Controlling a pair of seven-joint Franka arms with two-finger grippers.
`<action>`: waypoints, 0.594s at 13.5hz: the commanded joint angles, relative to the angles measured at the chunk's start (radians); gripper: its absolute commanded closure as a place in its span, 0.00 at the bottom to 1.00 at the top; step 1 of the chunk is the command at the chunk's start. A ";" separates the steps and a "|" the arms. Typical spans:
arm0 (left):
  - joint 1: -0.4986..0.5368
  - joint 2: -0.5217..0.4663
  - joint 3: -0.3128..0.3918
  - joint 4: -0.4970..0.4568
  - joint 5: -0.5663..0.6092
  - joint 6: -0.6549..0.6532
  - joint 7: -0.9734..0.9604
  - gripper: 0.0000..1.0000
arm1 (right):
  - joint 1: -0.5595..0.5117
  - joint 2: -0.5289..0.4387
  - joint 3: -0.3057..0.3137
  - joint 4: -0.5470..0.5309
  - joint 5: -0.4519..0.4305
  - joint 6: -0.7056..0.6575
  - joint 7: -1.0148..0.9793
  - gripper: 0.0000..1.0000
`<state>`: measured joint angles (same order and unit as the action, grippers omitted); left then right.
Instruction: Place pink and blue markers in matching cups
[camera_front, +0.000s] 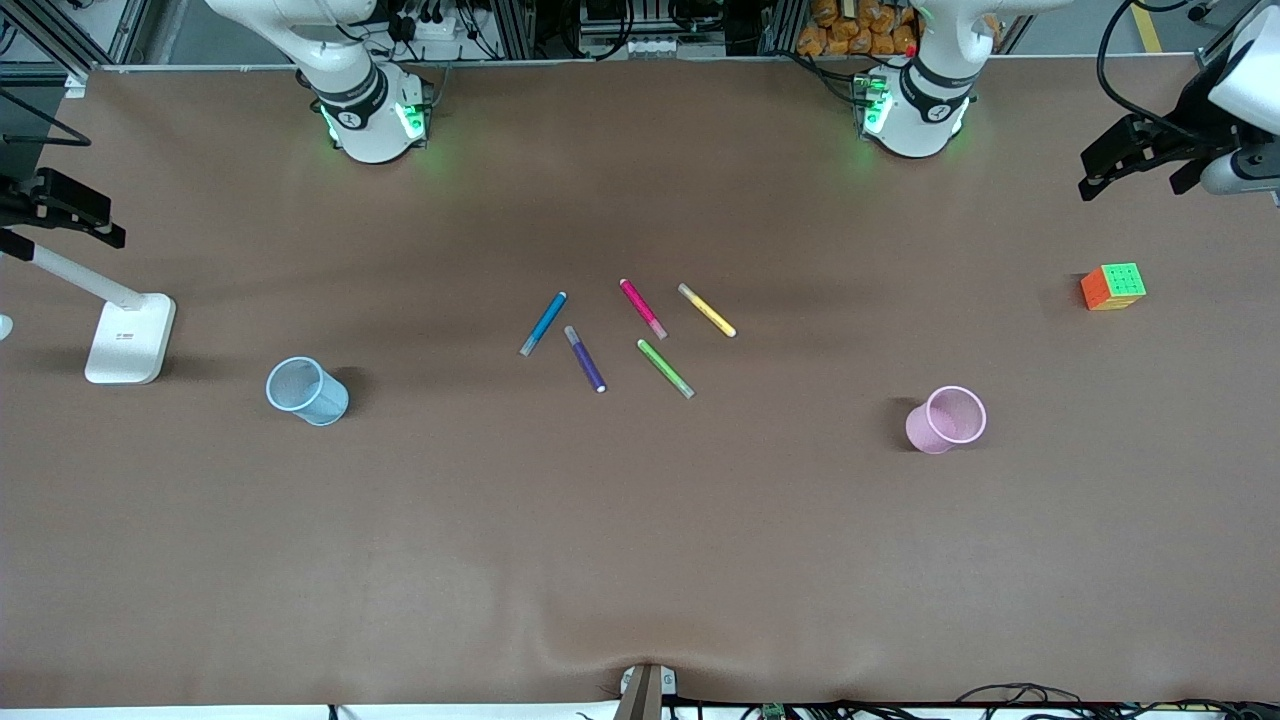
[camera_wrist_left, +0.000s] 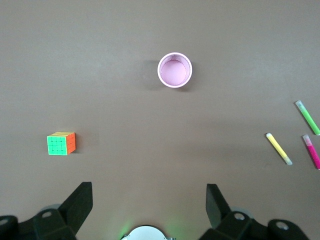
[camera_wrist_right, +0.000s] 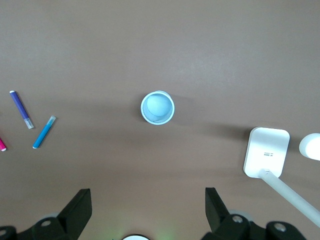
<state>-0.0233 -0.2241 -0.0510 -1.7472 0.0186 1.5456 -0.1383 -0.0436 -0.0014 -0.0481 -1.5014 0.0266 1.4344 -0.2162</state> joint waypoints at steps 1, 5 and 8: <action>0.010 0.000 -0.007 0.023 0.023 -0.022 0.003 0.00 | -0.009 0.011 0.004 0.024 0.016 -0.017 -0.002 0.00; 0.010 0.014 -0.007 0.043 0.024 -0.024 0.005 0.00 | -0.010 0.011 0.004 0.024 0.015 -0.017 -0.002 0.00; 0.010 0.015 -0.007 0.038 0.024 -0.033 0.008 0.00 | -0.010 0.012 0.004 0.024 0.015 -0.019 -0.002 0.00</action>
<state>-0.0213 -0.2213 -0.0510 -1.7338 0.0204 1.5433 -0.1383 -0.0436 -0.0011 -0.0481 -1.5014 0.0268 1.4335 -0.2162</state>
